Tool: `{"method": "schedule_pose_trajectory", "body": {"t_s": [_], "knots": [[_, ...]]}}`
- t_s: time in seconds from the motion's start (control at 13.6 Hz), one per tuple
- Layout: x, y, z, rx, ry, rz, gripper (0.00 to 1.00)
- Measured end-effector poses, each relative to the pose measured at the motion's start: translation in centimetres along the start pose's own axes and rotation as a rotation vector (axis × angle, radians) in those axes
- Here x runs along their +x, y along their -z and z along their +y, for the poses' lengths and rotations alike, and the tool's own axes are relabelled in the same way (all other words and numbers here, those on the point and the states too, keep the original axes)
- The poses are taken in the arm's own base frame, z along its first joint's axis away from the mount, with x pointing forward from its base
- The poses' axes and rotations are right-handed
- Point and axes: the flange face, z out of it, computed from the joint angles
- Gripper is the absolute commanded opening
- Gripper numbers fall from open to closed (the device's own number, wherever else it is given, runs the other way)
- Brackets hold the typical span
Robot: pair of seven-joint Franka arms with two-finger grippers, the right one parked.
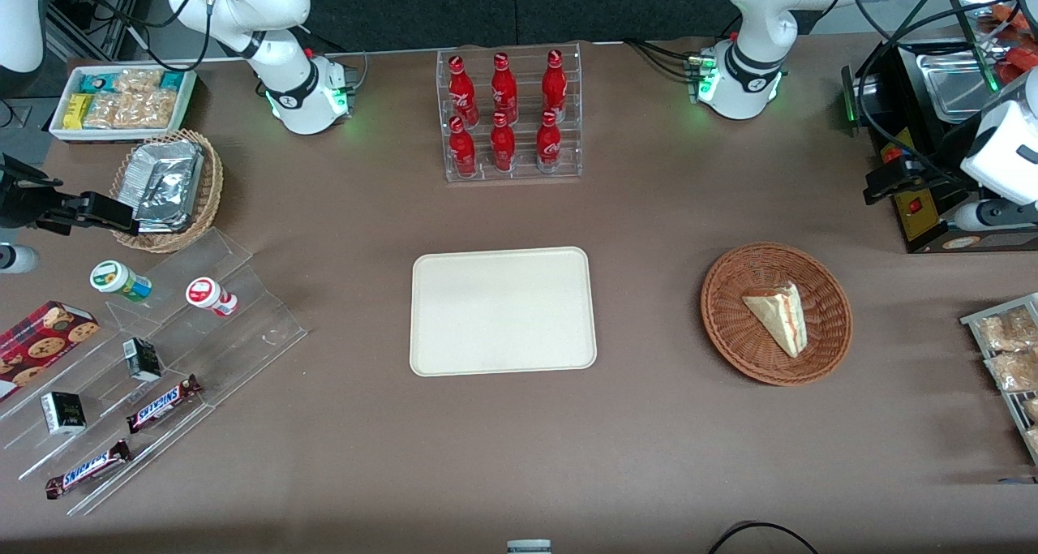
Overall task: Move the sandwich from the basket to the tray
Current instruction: 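Move the left gripper down over the wrapped sandwich in the wicker basket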
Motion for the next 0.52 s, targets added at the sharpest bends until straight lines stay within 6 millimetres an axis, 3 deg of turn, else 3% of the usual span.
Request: {"method": "schedule_pose_trajectory", "body": {"t_s": [0.29,0.52], "knots": [[0.5,-1.0,0.3,0.003,0.0,-0.02,1.0],[3.7,-5.3,0.6,0.034,0.183,-0.046,1.0]]}}
